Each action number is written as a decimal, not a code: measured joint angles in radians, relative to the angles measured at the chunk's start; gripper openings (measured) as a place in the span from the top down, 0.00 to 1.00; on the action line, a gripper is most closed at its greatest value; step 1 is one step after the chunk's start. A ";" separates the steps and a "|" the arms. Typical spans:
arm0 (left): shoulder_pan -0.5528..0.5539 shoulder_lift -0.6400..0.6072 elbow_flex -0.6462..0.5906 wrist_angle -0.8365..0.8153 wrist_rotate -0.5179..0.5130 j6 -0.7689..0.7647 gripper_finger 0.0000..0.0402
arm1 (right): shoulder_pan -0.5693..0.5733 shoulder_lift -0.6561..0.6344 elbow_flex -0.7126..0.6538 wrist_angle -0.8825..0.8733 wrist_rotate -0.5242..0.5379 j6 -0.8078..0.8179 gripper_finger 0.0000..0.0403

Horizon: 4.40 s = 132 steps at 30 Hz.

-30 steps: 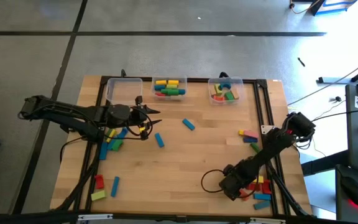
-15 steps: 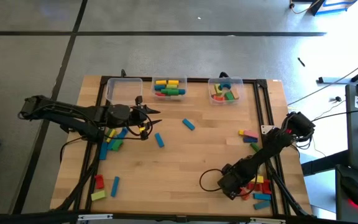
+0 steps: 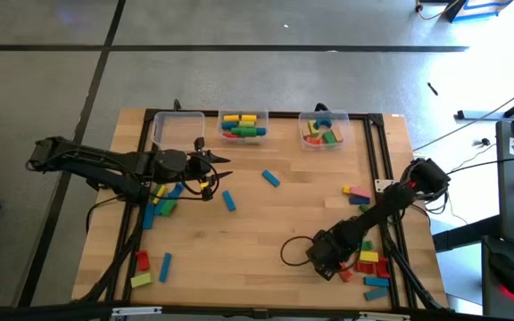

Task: Sort blocks by size
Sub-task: Put the orange arch block into the right transparent bin, then put the green arch block into the right transparent bin

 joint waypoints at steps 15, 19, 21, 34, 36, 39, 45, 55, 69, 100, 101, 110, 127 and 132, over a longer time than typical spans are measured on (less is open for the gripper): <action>0.000 0.000 0.000 -0.001 0.000 0.000 0.60 | -0.146 -0.002 0.001 -0.002 0.036 -0.123 0.47; 0.000 0.000 0.000 -0.001 0.000 0.000 0.60 | -0.168 -0.005 0.000 -0.005 0.012 -0.120 0.39; 0.000 0.000 0.000 0.000 0.000 0.000 0.60 | -0.169 -0.007 0.000 -0.007 -0.013 -0.100 0.36; 0.000 0.000 0.000 -0.001 0.000 0.005 0.60 | -0.090 -0.006 0.000 -0.018 0.012 -0.013 0.32; 0.000 0.000 0.000 -0.001 0.000 0.005 0.60 | -0.092 -0.006 0.000 -0.016 0.021 -0.006 0.32; 0.000 0.000 0.000 -0.001 0.000 0.006 0.60 | -0.092 -0.006 0.000 -0.020 0.023 -0.005 0.34; 0.000 0.000 0.000 -0.002 0.000 0.006 0.60 | -0.092 -0.005 0.000 -0.019 0.045 -0.005 0.51; 0.000 0.000 0.000 -0.002 0.000 0.007 0.60 | -0.093 -0.006 0.000 -0.026 0.045 -0.047 0.66; 0.000 0.000 0.000 -0.009 0.000 0.007 0.60 | -0.167 -0.221 0.000 -0.093 0.210 -0.156 0.64; 0.000 -0.001 0.000 0.000 0.000 0.032 0.60 | -1.218 -0.386 0.000 0.083 0.648 -1.048 0.63; 0.000 -0.001 0.000 0.000 0.000 0.034 0.60 | -1.236 -0.372 0.000 0.099 0.645 -1.061 0.63; 0.000 -0.001 0.000 0.000 0.000 0.035 0.60 | -1.325 -0.216 0.000 0.206 0.657 -1.100 0.58; 0.000 -0.001 0.000 0.000 0.000 0.037 0.60 | -1.013 -0.408 0.165 -0.427 0.464 -0.928 0.28; 0.000 -0.001 0.000 0.000 0.000 0.035 0.60 | -0.764 -0.444 0.165 -0.510 0.409 -0.721 0.28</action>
